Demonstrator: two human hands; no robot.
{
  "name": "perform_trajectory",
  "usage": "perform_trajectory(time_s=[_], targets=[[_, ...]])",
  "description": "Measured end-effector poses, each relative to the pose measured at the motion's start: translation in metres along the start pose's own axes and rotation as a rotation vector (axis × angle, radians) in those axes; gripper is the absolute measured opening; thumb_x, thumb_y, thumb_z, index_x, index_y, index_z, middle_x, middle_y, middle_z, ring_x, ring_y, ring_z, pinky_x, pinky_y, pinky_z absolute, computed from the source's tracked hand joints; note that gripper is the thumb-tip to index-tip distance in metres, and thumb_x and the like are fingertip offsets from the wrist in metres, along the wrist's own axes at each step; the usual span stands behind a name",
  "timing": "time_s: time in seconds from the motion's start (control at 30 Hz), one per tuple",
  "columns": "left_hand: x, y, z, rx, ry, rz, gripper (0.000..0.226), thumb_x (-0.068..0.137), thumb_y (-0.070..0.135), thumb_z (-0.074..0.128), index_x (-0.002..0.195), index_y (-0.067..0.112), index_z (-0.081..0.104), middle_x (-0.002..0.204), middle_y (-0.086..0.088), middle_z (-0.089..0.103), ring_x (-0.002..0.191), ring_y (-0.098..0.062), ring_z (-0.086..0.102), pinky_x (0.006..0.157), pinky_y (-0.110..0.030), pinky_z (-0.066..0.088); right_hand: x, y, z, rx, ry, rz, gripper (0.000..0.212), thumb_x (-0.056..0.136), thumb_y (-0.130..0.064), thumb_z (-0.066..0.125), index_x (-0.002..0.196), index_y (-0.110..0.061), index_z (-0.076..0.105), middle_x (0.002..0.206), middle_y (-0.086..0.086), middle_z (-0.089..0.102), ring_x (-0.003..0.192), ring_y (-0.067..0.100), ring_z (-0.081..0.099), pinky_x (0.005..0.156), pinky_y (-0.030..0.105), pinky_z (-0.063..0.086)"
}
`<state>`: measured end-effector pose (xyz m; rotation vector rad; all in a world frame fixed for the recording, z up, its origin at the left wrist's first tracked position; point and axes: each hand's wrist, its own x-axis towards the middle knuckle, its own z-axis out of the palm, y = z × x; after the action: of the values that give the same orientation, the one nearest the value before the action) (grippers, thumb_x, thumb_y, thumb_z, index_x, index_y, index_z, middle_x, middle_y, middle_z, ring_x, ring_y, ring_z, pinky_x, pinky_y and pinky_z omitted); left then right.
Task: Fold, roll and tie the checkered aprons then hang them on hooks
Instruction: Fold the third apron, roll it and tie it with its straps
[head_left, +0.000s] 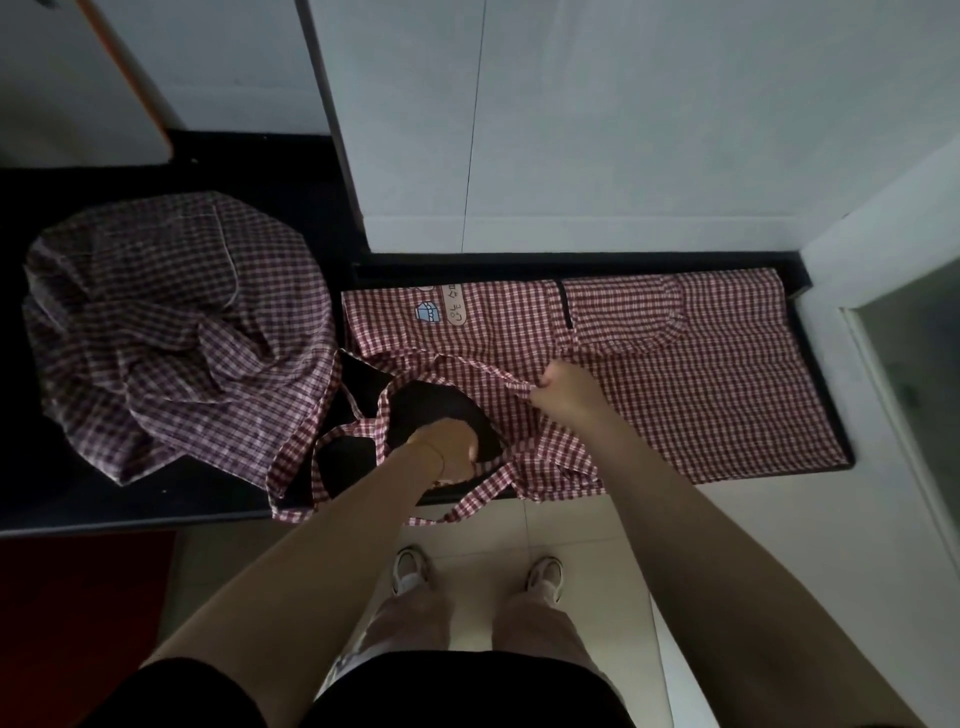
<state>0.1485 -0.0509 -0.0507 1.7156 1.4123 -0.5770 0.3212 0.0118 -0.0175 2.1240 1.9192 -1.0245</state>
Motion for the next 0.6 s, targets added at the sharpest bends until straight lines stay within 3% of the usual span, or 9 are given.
perform_trajectory(time_s=[0.1, 0.17, 0.23, 0.33, 0.4, 0.47, 0.53, 0.57, 0.6], targets=[[-0.01, -0.003, -0.016, 0.03, -0.435, -0.015, 0.037, 0.092, 0.022, 0.068, 0.126, 0.006, 0.063, 0.126, -0.009, 0.065, 0.119, -0.024, 0.061, 0.098, -0.033, 0.047, 0.001, -0.003, 0.004, -0.047, -0.103, -0.004, 0.022, 0.095, -0.032, 0.06, 0.09, -0.011, 0.061, 0.077, 0.002, 0.059, 0.065, 0.015, 0.054, 0.06, 0.028, 0.042], [-0.014, -0.006, -0.022, 0.053, -0.572, -0.062, 0.041, 0.095, 0.025, 0.065, 0.132, 0.008, 0.059, 0.135, -0.009, 0.06, 0.123, -0.023, 0.059, 0.108, -0.039, 0.043, 0.002, -0.004, 0.012, -0.106, -0.164, 0.0, 0.019, 0.095, -0.027, 0.059, 0.09, -0.009, 0.065, 0.077, 0.003, 0.059, 0.066, 0.016, 0.055, 0.063, 0.027, 0.044], [-0.012, -0.008, -0.02, -0.004, -0.591, -0.078, 0.04, 0.096, 0.03, 0.062, 0.13, 0.009, 0.06, 0.134, -0.01, 0.061, 0.121, -0.025, 0.06, 0.108, -0.042, 0.042, 0.0, -0.002, 0.018, -0.13, -0.17, -0.021, 0.02, 0.096, -0.024, 0.058, 0.083, -0.01, 0.063, 0.074, 0.003, 0.057, 0.062, 0.016, 0.052, 0.059, 0.025, 0.042], [-0.006, 0.0, -0.005, -0.302, -0.308, -0.059, 0.033, 0.097, 0.037, 0.056, 0.11, 0.009, 0.07, 0.113, -0.007, 0.072, 0.097, -0.019, 0.069, 0.095, -0.036, 0.049, -0.005, 0.001, 0.024, -0.164, -0.126, -0.068, 0.019, 0.097, -0.018, 0.054, 0.08, -0.013, 0.059, 0.075, 0.002, 0.056, 0.064, 0.016, 0.051, 0.057, 0.022, 0.036], [-0.002, 0.008, 0.004, -0.386, -0.142, -0.034, 0.033, 0.097, 0.037, 0.056, 0.095, 0.009, 0.073, 0.1, -0.006, 0.075, 0.083, -0.016, 0.069, 0.089, -0.032, 0.051, -0.007, 0.005, 0.026, -0.141, -0.079, -0.102, 0.017, 0.096, -0.014, 0.052, 0.082, -0.016, 0.061, 0.084, 0.002, 0.06, 0.077, 0.021, 0.058, 0.059, 0.023, 0.039], [0.002, 0.014, 0.008, -0.375, -0.177, -0.037, 0.036, 0.098, 0.036, 0.054, 0.102, 0.006, 0.073, 0.092, -0.004, 0.075, 0.077, -0.014, 0.069, 0.083, -0.03, 0.053, -0.009, 0.013, 0.03, -0.089, -0.052, -0.129, 0.016, 0.094, -0.015, 0.055, 0.106, -0.02, 0.064, 0.112, 0.002, 0.06, 0.102, 0.023, 0.058, 0.08, 0.03, 0.049], [0.002, 0.014, 0.008, -0.358, -0.13, -0.113, 0.038, 0.099, 0.037, 0.049, 0.103, 0.007, 0.072, 0.087, -0.002, 0.074, 0.073, -0.013, 0.067, 0.072, -0.029, 0.053, -0.015, 0.02, 0.032, -0.126, -0.072, -0.145, 0.041, 0.094, -0.017, 0.059, 0.134, -0.023, 0.054, 0.136, 0.003, 0.047, 0.125, 0.025, 0.045, 0.104, 0.041, 0.044], [0.001, 0.012, 0.006, -0.307, 0.029, -0.176, 0.037, 0.1, 0.035, 0.047, 0.101, 0.007, 0.07, 0.091, -0.003, 0.073, 0.075, -0.015, 0.065, 0.067, -0.028, 0.05, -0.016, 0.022, 0.034, -0.149, -0.069, -0.141, 0.047, 0.094, -0.018, 0.06, 0.14, -0.023, 0.049, 0.142, 0.004, 0.043, 0.131, 0.026, 0.041, 0.109, 0.044, 0.04], [0.001, 0.008, 0.004, -0.232, 0.288, -0.246, 0.031, 0.099, 0.032, 0.046, 0.102, 0.009, 0.067, 0.099, -0.004, 0.07, 0.081, -0.017, 0.061, 0.067, -0.029, 0.048, -0.017, 0.022, 0.034, -0.154, -0.053, -0.133, 0.05, 0.094, -0.018, 0.06, 0.143, -0.022, 0.046, 0.144, 0.005, 0.041, 0.134, 0.027, 0.039, 0.111, 0.045, 0.038]])
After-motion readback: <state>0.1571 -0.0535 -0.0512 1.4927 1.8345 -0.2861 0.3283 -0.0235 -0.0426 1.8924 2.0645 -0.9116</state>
